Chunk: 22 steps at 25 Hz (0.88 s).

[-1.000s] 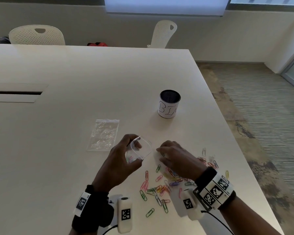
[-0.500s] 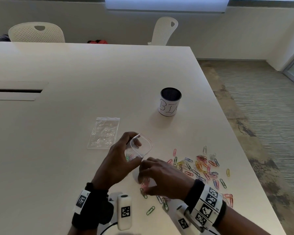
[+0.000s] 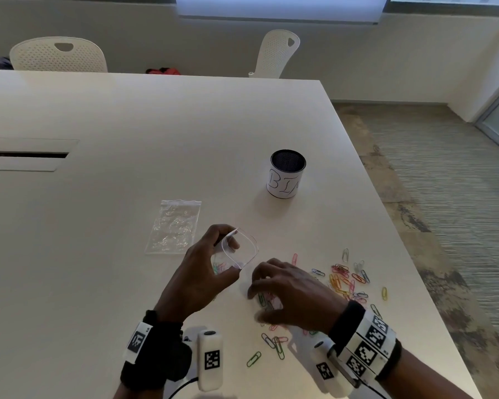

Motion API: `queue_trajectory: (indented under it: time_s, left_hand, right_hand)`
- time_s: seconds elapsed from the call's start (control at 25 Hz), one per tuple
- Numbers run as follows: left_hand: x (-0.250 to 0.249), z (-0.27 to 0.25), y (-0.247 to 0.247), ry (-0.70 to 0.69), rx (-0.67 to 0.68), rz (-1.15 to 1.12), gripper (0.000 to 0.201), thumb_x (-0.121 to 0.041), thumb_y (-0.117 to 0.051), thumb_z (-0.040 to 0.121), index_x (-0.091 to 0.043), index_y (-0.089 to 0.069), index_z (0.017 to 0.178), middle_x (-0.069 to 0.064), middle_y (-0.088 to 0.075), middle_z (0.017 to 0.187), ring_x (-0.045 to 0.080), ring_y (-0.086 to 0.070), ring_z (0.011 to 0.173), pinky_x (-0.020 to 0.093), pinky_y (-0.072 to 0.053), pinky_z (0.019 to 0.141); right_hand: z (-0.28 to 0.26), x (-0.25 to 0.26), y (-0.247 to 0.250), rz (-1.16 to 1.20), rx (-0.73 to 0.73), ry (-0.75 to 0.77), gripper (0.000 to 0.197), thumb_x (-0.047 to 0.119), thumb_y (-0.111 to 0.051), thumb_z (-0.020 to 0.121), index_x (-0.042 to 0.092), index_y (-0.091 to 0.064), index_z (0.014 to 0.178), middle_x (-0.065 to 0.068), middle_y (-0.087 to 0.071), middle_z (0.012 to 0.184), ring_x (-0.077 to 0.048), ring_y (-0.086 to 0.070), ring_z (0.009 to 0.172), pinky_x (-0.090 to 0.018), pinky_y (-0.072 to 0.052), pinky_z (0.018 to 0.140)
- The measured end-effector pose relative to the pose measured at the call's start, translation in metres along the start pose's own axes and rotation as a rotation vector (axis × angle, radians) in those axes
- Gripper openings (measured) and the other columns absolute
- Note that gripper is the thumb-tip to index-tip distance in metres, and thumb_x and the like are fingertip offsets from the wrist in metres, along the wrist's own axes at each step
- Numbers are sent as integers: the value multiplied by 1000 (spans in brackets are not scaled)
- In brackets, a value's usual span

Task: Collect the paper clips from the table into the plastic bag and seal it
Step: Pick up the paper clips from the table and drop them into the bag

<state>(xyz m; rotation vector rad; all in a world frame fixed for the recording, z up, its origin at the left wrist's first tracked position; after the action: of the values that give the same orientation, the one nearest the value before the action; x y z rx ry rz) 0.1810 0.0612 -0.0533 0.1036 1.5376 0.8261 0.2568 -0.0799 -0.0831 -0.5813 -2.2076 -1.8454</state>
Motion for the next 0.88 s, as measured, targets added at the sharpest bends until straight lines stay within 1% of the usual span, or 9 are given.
queue_trajectory:
  time_s: [0.08, 0.16, 0.28, 0.32, 0.4, 0.48, 0.56, 0.64, 0.88]
  left_hand:
    - [1, 1, 0, -3, 1, 3, 61, -16, -84, 82, -32, -50, 130, -17, -65, 110, 7, -66, 104, 2, -50, 78]
    - [1, 1, 1, -9, -1, 6, 61, -17, -85, 82, -33, -50, 129, -17, -66, 110, 6, -66, 104, 3, -51, 79]
    - [1, 0, 3, -8, -8, 2, 60, -16, -84, 81, -33, -51, 128, -17, -67, 109, 4, -66, 104, 4, -50, 80]
    - [1, -1, 4, -7, -9, -3, 60, -15, -84, 81, -33, -51, 128, -16, -67, 109, 5, -66, 104, 5, -50, 80]
    - [0, -2, 4, -11, -11, -15, 58, -13, -83, 82, -30, -53, 127, -15, -67, 108, 5, -66, 104, 5, -50, 81]
    - [0, -2, 4, -14, -14, -29, 57, -12, -83, 82, -30, -53, 127, -13, -67, 108, 7, -66, 103, 6, -50, 80]
    - [-1, -3, 4, -11, -14, -34, 57, -12, -82, 82, -31, -53, 126, -12, -67, 108, 9, -66, 102, 11, -52, 78]
    - [-2, -4, 3, -5, -7, -30, 57, -13, -82, 82, -33, -53, 126, -13, -67, 109, 9, -67, 101, 16, -55, 76]
    - [-3, -6, 4, -12, -5, -17, 56, -14, -82, 83, -31, -52, 127, -15, -67, 109, 8, -66, 103, 11, -53, 80]
  right_hand:
    - [0, 0, 1, -14, -32, 14, 30, 36, -63, 99, 27, -64, 128, 1, -55, 137, -14, -50, 122, -31, -50, 102]
    - [-2, -3, 5, -35, -56, 9, 29, 31, -63, 100, 26, -64, 128, 0, -57, 136, -14, -53, 119, -34, -54, 99]
    - [-7, -8, 5, -69, 11, -26, 48, 48, -61, 98, 35, -52, 143, 4, -47, 150, -14, -46, 132, -30, -45, 109]
    - [-9, -8, 4, -83, 40, -38, 53, 49, -61, 97, 37, -48, 147, 5, -44, 154, -14, -42, 137, -31, -41, 111]
    - [-14, -6, 2, -118, 48, -47, 52, 45, -61, 99, 37, -47, 148, 5, -41, 157, -15, -40, 140, -32, -40, 113]
    - [-17, -4, 1, -120, 0, -35, 41, 37, -60, 101, 36, -54, 142, 4, -47, 152, -15, -46, 133, -30, -47, 109]
    - [-19, -2, 1, -87, -31, -26, 31, 30, -56, 104, 30, -61, 135, 3, -54, 141, -13, -50, 123, -31, -54, 101]
    - [-19, 0, -1, -81, -34, -32, 28, 26, -53, 106, 26, -62, 132, 2, -57, 135, -12, -52, 117, -32, -55, 96]
    - [-12, -1, -1, -118, -86, -78, 24, 19, -55, 105, 18, -62, 128, -4, -61, 125, -13, -57, 105, -28, -56, 91]
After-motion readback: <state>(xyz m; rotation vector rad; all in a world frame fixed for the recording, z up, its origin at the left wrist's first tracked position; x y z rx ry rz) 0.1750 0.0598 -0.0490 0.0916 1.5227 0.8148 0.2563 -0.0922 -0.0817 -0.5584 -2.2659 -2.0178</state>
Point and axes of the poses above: each hand's wrist, its own z-axis towards the middle knuckle, its own y-axis out of the back of the hand, x = y × z, the point moved 8 cm from there along z, towards the middle knuckle
